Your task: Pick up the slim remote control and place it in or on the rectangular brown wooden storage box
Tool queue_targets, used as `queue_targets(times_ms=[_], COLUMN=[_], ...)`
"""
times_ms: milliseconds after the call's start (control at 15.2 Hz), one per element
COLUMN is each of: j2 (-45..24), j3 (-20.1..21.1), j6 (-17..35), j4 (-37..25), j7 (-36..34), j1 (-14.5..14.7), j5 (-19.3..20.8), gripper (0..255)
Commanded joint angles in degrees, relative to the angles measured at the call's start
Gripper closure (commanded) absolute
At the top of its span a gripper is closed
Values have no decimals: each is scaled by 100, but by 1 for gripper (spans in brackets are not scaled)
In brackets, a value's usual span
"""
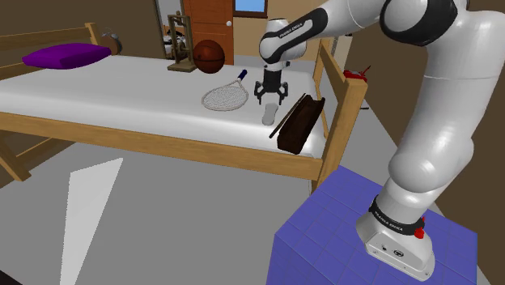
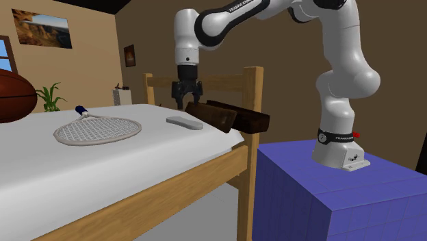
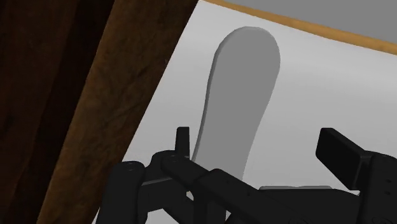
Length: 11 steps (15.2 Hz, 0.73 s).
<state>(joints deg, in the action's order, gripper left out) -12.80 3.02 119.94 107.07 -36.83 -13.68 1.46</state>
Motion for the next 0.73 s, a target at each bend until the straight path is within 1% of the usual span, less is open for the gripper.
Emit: queue_targets(times_ms=[0,132,594,660], j2=[-396,-605,-860,-859], j3=[-92,-157,-166,-166], j6=[38,37,532,533], j4=[-336,-531,-291,-289], j7=[-252,-377,-385,-385], j1=[-41,-74,-75,-75], j5=[28,31,45,45], gripper=[0,0,0,0])
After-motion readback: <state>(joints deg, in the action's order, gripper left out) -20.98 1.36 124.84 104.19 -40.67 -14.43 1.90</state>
